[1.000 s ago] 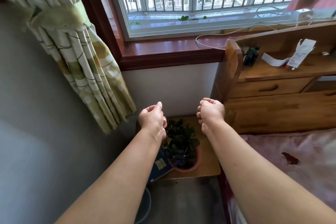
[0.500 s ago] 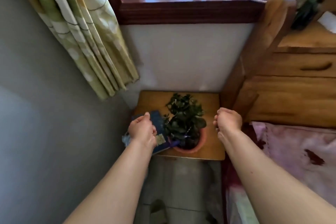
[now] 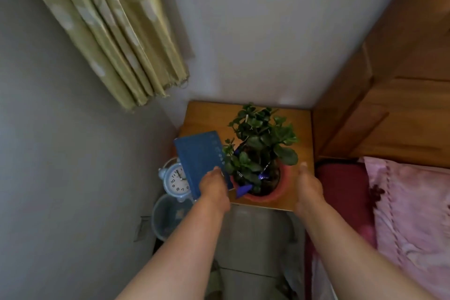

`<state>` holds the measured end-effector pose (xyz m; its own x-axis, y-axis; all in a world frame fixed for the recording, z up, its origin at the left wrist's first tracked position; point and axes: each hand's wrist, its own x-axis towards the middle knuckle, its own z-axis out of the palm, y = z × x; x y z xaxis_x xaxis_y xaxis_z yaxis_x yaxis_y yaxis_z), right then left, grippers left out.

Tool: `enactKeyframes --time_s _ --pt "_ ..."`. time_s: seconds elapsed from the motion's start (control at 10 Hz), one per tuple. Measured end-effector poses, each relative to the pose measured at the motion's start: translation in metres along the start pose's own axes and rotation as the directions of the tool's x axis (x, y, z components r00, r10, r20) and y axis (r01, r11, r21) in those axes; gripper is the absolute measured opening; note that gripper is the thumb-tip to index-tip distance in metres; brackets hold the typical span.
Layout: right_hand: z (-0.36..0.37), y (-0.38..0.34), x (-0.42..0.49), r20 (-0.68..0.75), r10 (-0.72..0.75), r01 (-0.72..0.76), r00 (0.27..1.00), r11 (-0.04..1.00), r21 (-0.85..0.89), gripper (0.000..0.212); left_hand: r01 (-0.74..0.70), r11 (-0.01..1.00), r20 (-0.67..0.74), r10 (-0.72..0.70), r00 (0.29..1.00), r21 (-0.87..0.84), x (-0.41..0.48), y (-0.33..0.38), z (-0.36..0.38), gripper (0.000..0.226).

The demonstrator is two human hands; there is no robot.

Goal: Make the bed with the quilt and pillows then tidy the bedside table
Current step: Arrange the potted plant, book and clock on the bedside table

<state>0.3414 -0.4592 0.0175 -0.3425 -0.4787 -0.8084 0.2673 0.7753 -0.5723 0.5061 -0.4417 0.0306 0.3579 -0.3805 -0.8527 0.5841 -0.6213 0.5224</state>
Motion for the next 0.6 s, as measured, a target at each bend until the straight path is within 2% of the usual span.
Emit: enactKeyframes --time_s 0.1,0.2,0.3,0.4,0.6 --pt "0.004 0.009 0.009 0.083 0.048 -0.048 0.995 0.999 0.008 0.066 0.150 0.986 0.114 -0.142 0.983 -0.067 0.001 -0.006 0.006 0.029" --pt "0.011 0.011 0.014 0.158 0.063 -0.066 0.985 0.998 0.019 0.047 0.214 0.971 0.210 -0.189 0.959 -0.107 0.002 -0.009 0.014 0.037" --pt "0.021 0.013 0.016 0.234 0.077 -0.094 0.969 0.994 0.062 0.053 0.192 0.976 0.189 -0.170 0.967 -0.105 0.005 -0.010 0.016 0.041" --pt "0.024 0.016 0.023 0.207 0.059 -0.074 0.977 0.995 0.064 0.053 0.192 0.980 0.203 -0.179 0.963 -0.047 0.011 -0.012 0.017 0.045" --pt "0.022 0.020 0.035 0.124 0.068 -0.072 0.990 0.997 0.031 0.065 0.150 0.988 0.125 -0.153 0.980 0.030 0.029 -0.027 0.014 0.042"
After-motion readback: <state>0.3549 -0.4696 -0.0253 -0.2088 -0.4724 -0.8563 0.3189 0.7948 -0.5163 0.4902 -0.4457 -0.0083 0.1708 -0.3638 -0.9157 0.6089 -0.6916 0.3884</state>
